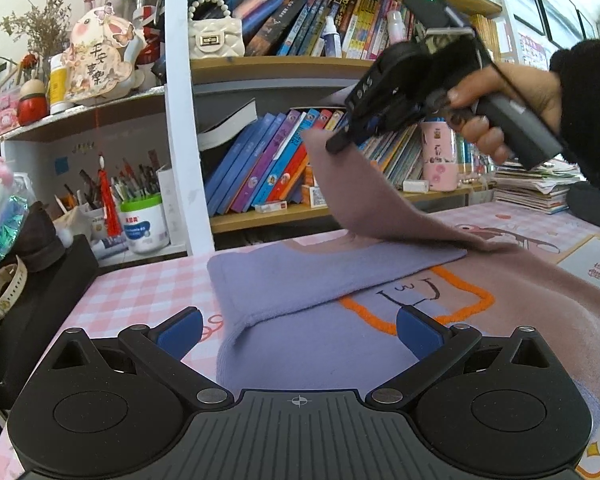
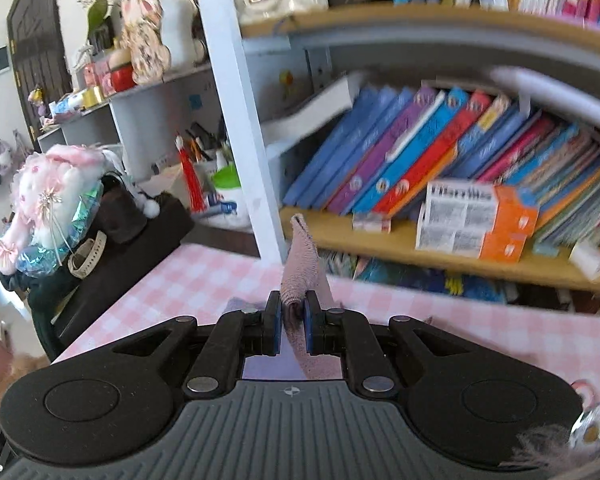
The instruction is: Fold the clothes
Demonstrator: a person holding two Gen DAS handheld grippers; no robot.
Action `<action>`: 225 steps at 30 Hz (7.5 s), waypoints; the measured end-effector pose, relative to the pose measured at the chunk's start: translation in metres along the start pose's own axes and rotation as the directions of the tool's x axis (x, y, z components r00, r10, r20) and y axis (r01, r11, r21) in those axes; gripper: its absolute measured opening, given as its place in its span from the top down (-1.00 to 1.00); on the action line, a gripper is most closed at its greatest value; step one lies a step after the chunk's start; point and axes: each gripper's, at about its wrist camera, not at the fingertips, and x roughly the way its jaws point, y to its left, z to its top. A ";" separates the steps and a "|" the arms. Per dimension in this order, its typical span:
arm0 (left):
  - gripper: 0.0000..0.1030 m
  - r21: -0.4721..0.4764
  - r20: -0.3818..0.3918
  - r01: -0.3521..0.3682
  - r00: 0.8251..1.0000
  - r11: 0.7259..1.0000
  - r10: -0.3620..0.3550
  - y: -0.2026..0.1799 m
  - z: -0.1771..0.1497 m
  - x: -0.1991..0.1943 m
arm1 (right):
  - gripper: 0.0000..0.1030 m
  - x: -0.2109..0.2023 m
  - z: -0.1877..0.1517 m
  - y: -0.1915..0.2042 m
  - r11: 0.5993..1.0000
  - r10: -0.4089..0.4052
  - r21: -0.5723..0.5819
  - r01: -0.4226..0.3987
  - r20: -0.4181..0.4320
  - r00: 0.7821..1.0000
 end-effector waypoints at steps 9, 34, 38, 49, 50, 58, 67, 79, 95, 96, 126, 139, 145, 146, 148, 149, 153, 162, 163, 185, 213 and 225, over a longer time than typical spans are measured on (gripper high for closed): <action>-1.00 -0.027 -0.006 0.005 1.000 1.000 -0.005 0.005 0.000 0.001 | -0.34 -0.020 -0.019 0.001 0.996 0.083 0.027 -0.083 0.017 0.996; -1.00 -0.021 -0.012 -0.197 0.980 0.980 0.197 -0.009 0.003 -0.021 | -0.36 -0.208 -0.250 -0.076 0.960 -0.132 0.243 0.136 -0.035 0.991; -1.00 -0.071 -0.112 -0.212 0.973 0.975 0.203 -0.021 0.003 -0.035 | -0.36 -0.233 -0.269 -0.084 0.949 -0.120 0.294 0.111 0.012 0.993; -1.00 -0.310 -0.155 -0.310 0.949 0.899 0.274 -0.043 -0.014 -0.117 | -0.24 -0.278 -0.299 -0.092 0.919 -0.030 0.394 -0.021 0.123 0.992; -1.00 -0.291 -0.134 -0.308 0.951 0.906 0.280 -0.047 -0.011 -0.122 | -0.24 -0.278 -0.300 -0.091 0.921 -0.030 0.390 -0.020 0.121 0.992; -1.00 -0.255 -0.162 -0.324 0.943 0.911 0.290 -0.058 0.006 -0.126 | -0.36 -0.271 -0.312 -0.089 0.935 -0.041 0.354 0.009 0.083 0.996; -0.71 -0.317 -0.232 -0.257 0.954 0.913 0.189 -0.050 -0.015 -0.104 | -0.02 -0.263 -0.318 -0.099 0.920 -0.014 0.392 -0.022 0.088 0.996; -0.11 -0.481 -0.305 -0.263 0.945 0.837 0.122 -0.006 -0.023 -0.069 | 0.34 -0.231 -0.299 -0.100 0.906 0.020 0.422 -0.042 0.055 0.998; 0.48 -0.650 -0.237 -0.146 0.971 0.746 -0.017 0.003 -0.028 -0.066 | 0.35 -0.211 -0.287 -0.111 0.801 0.204 0.556 -0.222 0.095 0.974; 0.48 -0.658 -0.241 -0.145 0.970 0.739 -0.024 0.004 -0.030 -0.067 | 0.30 -0.209 -0.288 -0.112 0.798 0.198 0.565 -0.210 0.083 0.977; 0.75 -0.691 -0.194 0.083 0.935 0.718 -0.296 -0.047 -0.035 -0.095 | 0.83 -0.284 -0.332 -0.131 0.827 0.189 0.523 -0.208 0.090 0.978; 0.72 -0.643 -0.278 0.041 0.918 0.764 -0.282 -0.069 -0.039 -0.103 | 0.75 -0.318 -0.369 -0.129 0.808 0.184 0.555 -0.198 0.080 0.980; 0.72 -0.680 -0.250 0.051 0.922 0.731 -0.296 -0.064 -0.046 -0.106 | 0.69 -0.320 -0.372 -0.124 0.809 0.199 0.550 -0.209 0.078 0.977; 0.72 -0.679 -0.248 0.051 0.923 0.732 -0.295 -0.064 -0.046 -0.105 | 0.69 -0.321 -0.374 -0.124 0.808 0.197 0.551 -0.209 0.082 0.977; 0.72 -0.676 -0.246 0.053 0.924 0.735 -0.293 -0.065 -0.045 -0.105 | 0.69 -0.321 -0.375 -0.125 0.801 0.199 0.559 -0.214 0.089 0.976; 0.72 -0.675 -0.246 0.054 0.924 0.736 -0.293 -0.065 -0.045 -0.105 | 0.70 -0.321 -0.376 -0.126 0.797 0.200 0.564 -0.217 0.092 0.975; 0.71 -0.677 -0.242 0.059 0.923 0.733 -0.298 -0.064 -0.046 -0.105 | 0.72 -0.320 -0.377 -0.128 0.791 0.204 0.570 -0.222 0.097 0.974; 0.64 -0.679 -0.244 0.053 0.924 0.732 -0.293 -0.065 -0.046 -0.105 | 0.76 -0.320 -0.376 -0.126 0.801 0.191 0.562 -0.208 0.089 0.977; 0.64 -0.673 -0.247 0.052 0.925 0.738 -0.290 -0.066 -0.046 -0.105 | 0.76 -0.320 -0.376 -0.125 0.802 0.190 0.560 -0.207 0.090 0.978; 0.51 -0.667 -0.255 0.060 0.918 0.742 -0.303 -0.067 -0.043 -0.104 | 0.69 -0.318 -0.376 -0.118 0.827 0.170 0.524 -0.204 0.113 0.979; 0.34 -0.671 -0.261 0.064 0.912 0.739 -0.316 -0.068 -0.040 -0.102 | 0.69 -0.318 -0.380 -0.121 0.830 0.191 0.505 -0.238 0.145 0.971; -0.25 -0.676 -0.223 0.120 0.907 0.727 -0.357 -0.075 -0.035 -0.100 | 0.69 -0.319 -0.380 -0.120 0.839 0.196 0.487 -0.244 0.149 0.969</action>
